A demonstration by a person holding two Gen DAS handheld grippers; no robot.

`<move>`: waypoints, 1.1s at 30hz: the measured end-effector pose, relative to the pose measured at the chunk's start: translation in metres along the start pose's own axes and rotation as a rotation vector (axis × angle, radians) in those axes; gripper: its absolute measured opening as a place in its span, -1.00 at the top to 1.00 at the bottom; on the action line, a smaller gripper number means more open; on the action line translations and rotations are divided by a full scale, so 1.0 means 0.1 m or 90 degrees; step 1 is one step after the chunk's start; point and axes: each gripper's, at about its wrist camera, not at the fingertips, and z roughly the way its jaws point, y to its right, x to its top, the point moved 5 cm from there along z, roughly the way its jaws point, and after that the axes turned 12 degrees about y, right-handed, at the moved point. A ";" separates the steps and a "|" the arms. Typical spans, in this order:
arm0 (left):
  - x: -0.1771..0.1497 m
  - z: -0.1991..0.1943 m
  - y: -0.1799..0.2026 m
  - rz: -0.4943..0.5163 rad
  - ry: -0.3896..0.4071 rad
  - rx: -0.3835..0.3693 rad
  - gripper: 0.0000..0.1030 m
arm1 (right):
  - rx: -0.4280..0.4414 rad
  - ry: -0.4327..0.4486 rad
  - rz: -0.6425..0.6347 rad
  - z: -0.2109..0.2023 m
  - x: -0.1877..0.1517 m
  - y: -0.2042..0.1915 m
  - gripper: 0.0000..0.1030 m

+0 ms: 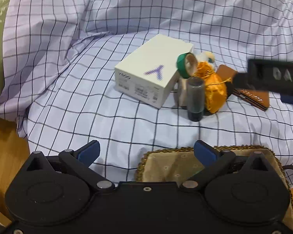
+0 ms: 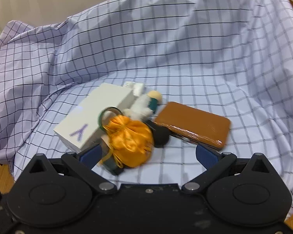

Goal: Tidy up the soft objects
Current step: 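Reach the right tool to the yellow drawstring pouch and close on it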

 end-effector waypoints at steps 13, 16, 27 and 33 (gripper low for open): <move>-0.02 0.12 -0.12 -0.018 -0.019 0.002 -0.93 | -0.028 -0.014 -0.009 0.57 0.16 -0.18 -0.99; -0.04 0.15 -0.09 -0.019 -0.024 -0.001 -0.93 | -0.044 -0.020 -0.019 0.70 0.14 -0.15 -0.98; -0.01 0.17 -0.01 -0.010 -0.025 -0.008 -0.93 | -0.184 -0.007 0.039 0.60 0.14 0.56 -0.95; -0.03 0.19 0.08 0.001 -0.030 -0.012 -0.93 | -0.076 0.007 0.037 0.52 0.28 0.23 -0.96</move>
